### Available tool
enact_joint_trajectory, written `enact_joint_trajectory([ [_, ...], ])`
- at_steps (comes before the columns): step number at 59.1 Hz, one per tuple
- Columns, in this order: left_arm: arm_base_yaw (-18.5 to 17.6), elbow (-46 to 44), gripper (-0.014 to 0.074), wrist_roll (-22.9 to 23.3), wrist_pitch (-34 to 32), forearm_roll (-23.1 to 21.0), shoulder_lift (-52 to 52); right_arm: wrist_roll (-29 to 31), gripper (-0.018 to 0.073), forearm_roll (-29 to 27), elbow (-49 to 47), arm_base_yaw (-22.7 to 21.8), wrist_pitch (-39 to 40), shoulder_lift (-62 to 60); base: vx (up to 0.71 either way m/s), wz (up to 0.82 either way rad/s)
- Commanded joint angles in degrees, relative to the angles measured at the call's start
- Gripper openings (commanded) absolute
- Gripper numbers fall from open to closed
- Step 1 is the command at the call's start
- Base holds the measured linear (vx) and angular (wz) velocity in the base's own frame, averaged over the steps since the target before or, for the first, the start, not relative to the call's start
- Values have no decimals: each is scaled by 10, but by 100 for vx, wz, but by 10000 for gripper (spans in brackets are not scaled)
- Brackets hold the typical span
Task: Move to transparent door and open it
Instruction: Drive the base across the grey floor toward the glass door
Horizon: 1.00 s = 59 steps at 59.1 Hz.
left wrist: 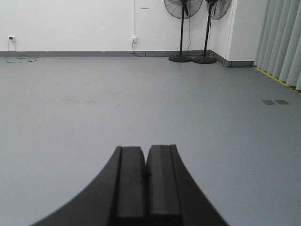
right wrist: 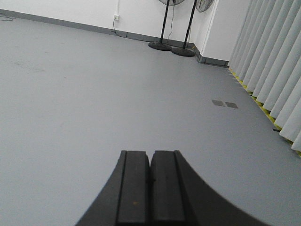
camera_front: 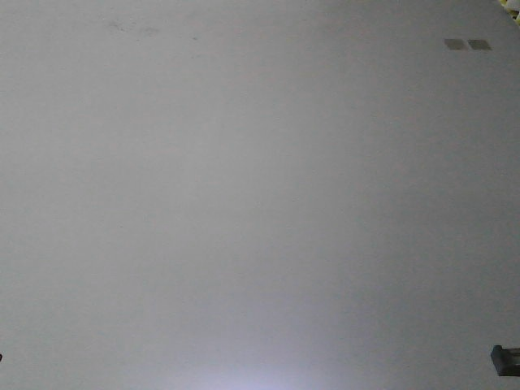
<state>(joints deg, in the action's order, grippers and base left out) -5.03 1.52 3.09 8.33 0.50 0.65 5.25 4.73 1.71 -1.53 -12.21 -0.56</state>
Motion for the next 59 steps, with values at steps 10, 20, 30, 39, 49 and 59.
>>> enact_joint_trajectory([
  [10, -2, 16, -6, 4, -48, -5, 2, 1, -8, 5, 8, -2, 47, -9, 0, 0],
  [20, -2, 16, -6, 4, -48, -5, 2, 1, -8, 5, 8, -2, 47, -9, 0, -1],
  [30, -2, 16, -6, 4, -48, -5, 2, 1, -8, 5, 8, -2, 47, -9, 0, 0],
  [39, -2, 16, -6, 4, -48, -5, 2, 1, -8, 5, 8, -2, 47, -9, 1, 0],
  [49, -2, 16, -6, 4, -48, -5, 2, 1, -8, 5, 8, -2, 47, -9, 4, 2],
  [59, -2, 16, -6, 4, -48, -5, 2, 1, -8, 5, 8, -2, 47, -9, 9, 2],
])
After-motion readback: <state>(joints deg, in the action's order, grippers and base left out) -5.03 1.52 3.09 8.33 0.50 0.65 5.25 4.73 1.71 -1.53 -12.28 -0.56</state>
